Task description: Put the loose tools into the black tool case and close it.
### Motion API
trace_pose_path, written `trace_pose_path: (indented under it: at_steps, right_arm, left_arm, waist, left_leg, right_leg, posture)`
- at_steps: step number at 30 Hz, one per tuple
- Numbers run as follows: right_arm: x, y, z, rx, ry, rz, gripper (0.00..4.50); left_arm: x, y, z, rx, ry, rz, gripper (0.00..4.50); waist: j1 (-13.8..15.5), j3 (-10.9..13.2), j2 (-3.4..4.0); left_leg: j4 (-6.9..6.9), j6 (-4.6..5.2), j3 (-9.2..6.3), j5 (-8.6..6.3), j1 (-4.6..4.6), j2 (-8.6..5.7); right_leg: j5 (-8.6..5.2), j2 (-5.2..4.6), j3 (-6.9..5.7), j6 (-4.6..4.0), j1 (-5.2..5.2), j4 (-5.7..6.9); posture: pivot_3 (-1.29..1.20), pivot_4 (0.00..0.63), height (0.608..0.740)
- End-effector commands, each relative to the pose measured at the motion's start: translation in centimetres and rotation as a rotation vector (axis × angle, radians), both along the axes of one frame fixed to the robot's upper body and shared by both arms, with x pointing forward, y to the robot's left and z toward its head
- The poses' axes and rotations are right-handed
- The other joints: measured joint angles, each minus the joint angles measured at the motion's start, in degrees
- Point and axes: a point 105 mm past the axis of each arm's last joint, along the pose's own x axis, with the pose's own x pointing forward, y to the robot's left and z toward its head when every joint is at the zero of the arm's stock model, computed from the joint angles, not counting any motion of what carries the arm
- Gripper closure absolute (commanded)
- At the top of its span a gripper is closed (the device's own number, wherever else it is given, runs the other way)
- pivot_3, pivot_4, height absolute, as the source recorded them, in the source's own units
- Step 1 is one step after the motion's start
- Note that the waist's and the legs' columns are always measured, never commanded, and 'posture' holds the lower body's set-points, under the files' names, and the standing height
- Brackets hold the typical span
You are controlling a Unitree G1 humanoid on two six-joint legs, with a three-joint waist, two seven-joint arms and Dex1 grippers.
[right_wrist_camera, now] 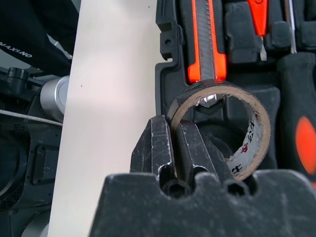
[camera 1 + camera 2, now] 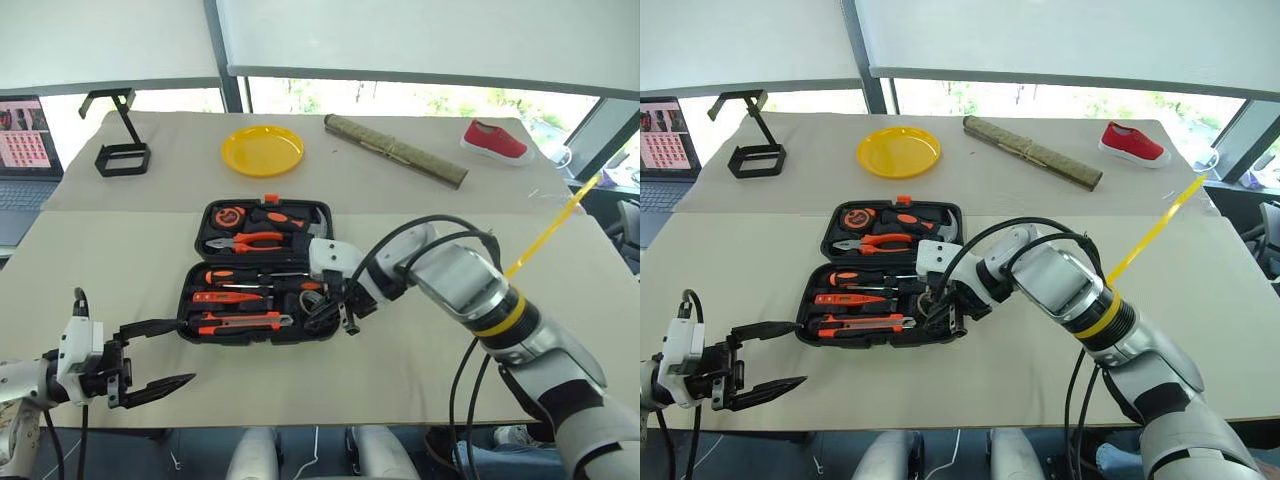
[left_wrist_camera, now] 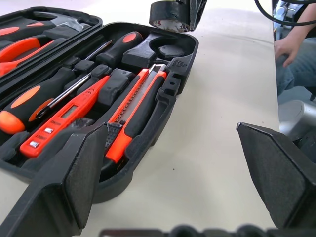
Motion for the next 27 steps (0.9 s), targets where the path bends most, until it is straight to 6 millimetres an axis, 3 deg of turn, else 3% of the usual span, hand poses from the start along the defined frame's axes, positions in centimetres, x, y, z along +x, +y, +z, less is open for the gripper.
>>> trace_pose_path:
  at_steps: [1, 4, 12, 17, 21, 22, 27]
  right_arm:
    - [0.3, -0.5, -0.7, -0.047, 0.011, -0.019, 4.48]
    - [0.5, -1.3, -2.0, -0.109, 0.042, -0.045, 4.48]
    - [0.7, -1.6, -2.8, -0.147, 0.053, -0.070, 4.48]
    - [0.2, -1.5, -2.0, -0.143, 0.026, -0.005, 2.87]
    - [-1.2, -1.6, -0.2, -0.119, 0.041, 0.104, 1.50]
    - [-1.3, -1.7, 0.2, -0.114, 0.043, 0.117, 1.30]
    - [-0.9, -2.6, 2.7, 0.024, 0.084, 0.111, 1.30]
  left_arm:
    - [0.0, 0.0, 0.3, 0.004, -0.024, -0.002, 0.00]
    - [0.1, 0.0, 0.2, 0.004, -0.025, -0.004, 0.00]
    - [0.2, -0.2, -0.1, -0.002, -0.024, -0.004, 0.00]
    - [0.1, -0.4, -0.2, -0.034, 0.011, 0.004, 0.00]
    - [0.0, -0.5, -0.3, -0.040, 0.036, 0.013, 0.00]
    - [0.2, -0.4, -0.2, -0.044, 0.031, 0.030, 0.00]
    - [2.2, 1.2, 0.8, -0.089, 0.000, 0.230, 0.00]
  waist:
    - [-0.04, 0.00, 0.00]
    - [-0.10, 0.01, 0.01]
    - [0.22, 0.01, 0.01]
    - [0.31, 0.01, 0.01]
    - [0.11, 0.01, 0.02]
    - [0.07, 0.02, 0.01]
    - [0.02, 0.03, 0.00]
  left_leg:
    - [0.00, 0.00, 0.01, 0.00, 0.01, 0.00]
    - [0.00, 0.00, 0.03, 0.00, 0.00, 0.01]
    - [0.00, 0.00, 0.03, 0.00, 0.00, -0.02]
    - [0.00, 0.00, 0.04, 0.00, -0.01, -0.02]
    - [0.00, 0.01, 0.00, -0.01, -0.05, 0.01]
    - [0.00, 0.01, -0.02, -0.01, -0.05, 0.02]
    - [0.00, 0.01, -0.10, 0.00, -0.02, 0.02]
  right_leg:
    - [0.00, 0.01, 0.00, 0.00, 0.00, 0.00]
    - [0.00, 0.02, 0.00, 0.00, -0.01, 0.00]
    - [0.00, 0.00, -0.02, 0.00, 0.02, -0.01]
    - [0.00, 0.00, -0.03, 0.00, 0.00, -0.01]
    - [0.00, 0.02, -0.04, 0.00, -0.04, -0.03]
    - [0.00, 0.02, -0.04, 0.00, -0.03, -0.03]
    - [0.00, 0.02, -0.03, 0.00, -0.02, -0.01]
  posture:
    - [0.00, 0.150, 0.740]
    - [0.00, 0.150, 0.740]
    - [0.00, 0.150, 0.740]
    - [0.00, 0.150, 0.740]
    - [0.00, 0.150, 0.740]
    - [0.00, 0.150, 0.740]
    - [0.00, 0.150, 0.740]
